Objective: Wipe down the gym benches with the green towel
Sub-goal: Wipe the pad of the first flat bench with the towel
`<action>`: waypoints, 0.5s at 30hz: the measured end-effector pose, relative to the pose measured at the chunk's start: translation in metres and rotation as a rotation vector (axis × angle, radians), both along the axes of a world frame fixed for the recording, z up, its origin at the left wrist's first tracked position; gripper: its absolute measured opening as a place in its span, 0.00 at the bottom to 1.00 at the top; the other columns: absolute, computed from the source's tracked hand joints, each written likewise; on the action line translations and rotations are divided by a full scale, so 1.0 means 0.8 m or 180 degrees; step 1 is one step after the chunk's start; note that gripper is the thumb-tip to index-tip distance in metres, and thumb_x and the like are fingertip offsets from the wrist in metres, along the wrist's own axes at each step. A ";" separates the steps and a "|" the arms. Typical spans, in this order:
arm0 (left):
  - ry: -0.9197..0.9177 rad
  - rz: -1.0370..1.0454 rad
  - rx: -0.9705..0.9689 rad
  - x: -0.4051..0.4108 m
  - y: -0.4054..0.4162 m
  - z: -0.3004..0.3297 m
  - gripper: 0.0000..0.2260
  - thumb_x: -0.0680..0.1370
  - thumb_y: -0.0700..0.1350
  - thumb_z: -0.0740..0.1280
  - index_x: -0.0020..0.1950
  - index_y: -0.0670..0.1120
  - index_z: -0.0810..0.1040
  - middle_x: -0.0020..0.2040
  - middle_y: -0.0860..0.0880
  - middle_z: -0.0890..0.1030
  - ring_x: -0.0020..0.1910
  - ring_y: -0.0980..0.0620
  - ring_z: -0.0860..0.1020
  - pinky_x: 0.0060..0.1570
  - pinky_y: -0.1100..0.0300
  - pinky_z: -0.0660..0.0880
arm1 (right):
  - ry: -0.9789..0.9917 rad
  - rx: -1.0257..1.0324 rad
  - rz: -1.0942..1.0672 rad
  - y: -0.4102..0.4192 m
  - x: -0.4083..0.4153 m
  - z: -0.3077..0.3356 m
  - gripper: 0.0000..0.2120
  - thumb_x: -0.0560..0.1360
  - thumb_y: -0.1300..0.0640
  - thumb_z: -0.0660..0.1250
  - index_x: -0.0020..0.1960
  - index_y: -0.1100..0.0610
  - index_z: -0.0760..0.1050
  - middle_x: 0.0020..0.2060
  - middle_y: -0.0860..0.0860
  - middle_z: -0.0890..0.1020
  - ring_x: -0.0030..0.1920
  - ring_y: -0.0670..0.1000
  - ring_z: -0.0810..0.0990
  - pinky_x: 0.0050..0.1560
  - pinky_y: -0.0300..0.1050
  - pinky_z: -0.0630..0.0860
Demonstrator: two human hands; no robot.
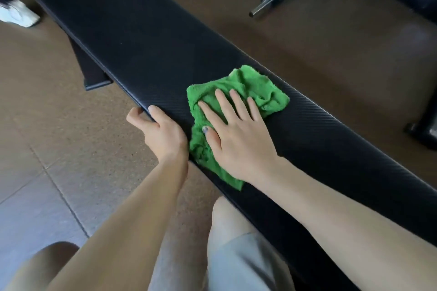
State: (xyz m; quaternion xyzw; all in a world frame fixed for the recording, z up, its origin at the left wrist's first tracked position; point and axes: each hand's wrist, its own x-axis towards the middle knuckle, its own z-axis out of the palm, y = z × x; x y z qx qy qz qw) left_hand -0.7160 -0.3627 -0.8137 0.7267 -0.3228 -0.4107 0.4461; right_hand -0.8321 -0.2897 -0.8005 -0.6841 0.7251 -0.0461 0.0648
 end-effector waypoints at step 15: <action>-0.0173 -0.0166 -0.0086 0.005 -0.005 -0.005 0.15 0.85 0.53 0.50 0.70 0.49 0.61 0.45 0.54 0.75 0.42 0.56 0.74 0.50 0.54 0.64 | -0.0108 -0.0004 -0.0453 -0.137 -0.027 -0.002 0.26 0.86 0.41 0.46 0.84 0.42 0.55 0.84 0.52 0.55 0.84 0.59 0.52 0.81 0.63 0.48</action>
